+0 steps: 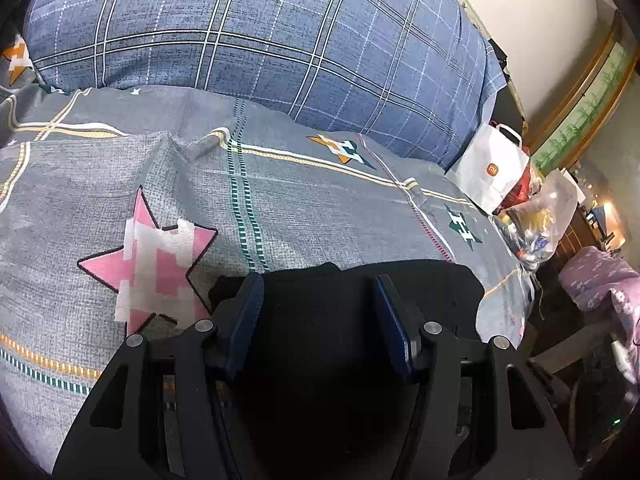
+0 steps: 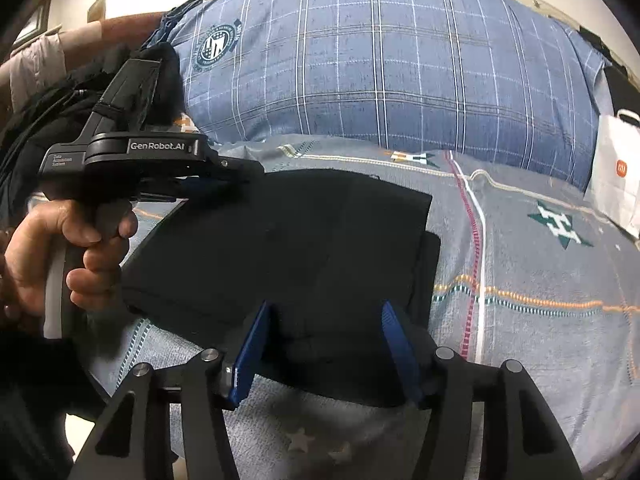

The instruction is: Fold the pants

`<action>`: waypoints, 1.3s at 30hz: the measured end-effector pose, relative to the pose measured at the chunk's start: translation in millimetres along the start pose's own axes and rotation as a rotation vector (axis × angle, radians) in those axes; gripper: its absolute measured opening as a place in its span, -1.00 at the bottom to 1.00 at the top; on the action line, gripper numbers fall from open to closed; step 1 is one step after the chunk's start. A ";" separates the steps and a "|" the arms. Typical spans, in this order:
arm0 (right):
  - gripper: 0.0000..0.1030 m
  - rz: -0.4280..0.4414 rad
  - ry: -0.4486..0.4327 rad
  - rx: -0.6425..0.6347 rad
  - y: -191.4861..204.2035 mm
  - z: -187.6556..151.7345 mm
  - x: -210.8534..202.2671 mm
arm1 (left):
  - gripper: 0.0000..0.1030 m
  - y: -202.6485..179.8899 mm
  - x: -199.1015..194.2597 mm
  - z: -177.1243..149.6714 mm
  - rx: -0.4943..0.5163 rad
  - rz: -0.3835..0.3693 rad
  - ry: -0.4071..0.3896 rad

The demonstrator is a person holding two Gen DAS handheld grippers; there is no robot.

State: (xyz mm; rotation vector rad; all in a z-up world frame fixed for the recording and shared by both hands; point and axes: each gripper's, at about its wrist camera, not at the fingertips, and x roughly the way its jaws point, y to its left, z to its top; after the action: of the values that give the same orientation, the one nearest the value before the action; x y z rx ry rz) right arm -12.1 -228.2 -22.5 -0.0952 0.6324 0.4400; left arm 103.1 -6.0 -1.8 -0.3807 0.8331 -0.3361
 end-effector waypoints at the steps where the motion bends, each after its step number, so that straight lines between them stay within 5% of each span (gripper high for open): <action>1: 0.09 -0.003 -0.026 0.002 -0.7 1.7 -3.9 | 0.10 0.1 0.0 -0.2 -0.002 0.001 -0.001; 4: 0.09 -0.005 -0.155 -0.011 1.7 8.6 -22.8 | 0.10 -0.9 0.1 -0.7 -0.003 0.008 -0.002; 9: 0.18 -0.017 0.004 0.016 -0.1 2.0 12.2 | 0.10 -2.1 0.3 -1.8 -0.003 0.017 -0.004; 17: 0.44 -0.038 0.000 0.051 -1.8 -4.8 13.5 | 0.10 -2.1 0.7 -1.1 -0.005 0.017 -0.002; 33: 0.43 -0.006 -0.006 0.086 -8.8 -6.4 6.2 | 0.11 0.2 0.6 -0.7 -0.015 0.010 -0.001; 37: 0.42 0.033 -0.033 0.168 -22.5 -5.3 -1.0 | 0.11 0.4 0.2 -0.8 -0.016 0.011 -0.003; 39: 0.42 0.023 -0.126 0.180 -25.7 -0.4 -17.2 | 0.14 0.3 0.2 -1.2 -0.013 0.011 -0.005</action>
State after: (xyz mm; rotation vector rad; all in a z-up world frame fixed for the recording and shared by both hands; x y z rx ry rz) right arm -13.7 -257.9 -13.8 0.1101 0.5471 0.4066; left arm 102.4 -6.1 -2.7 -0.3881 0.8328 -0.3194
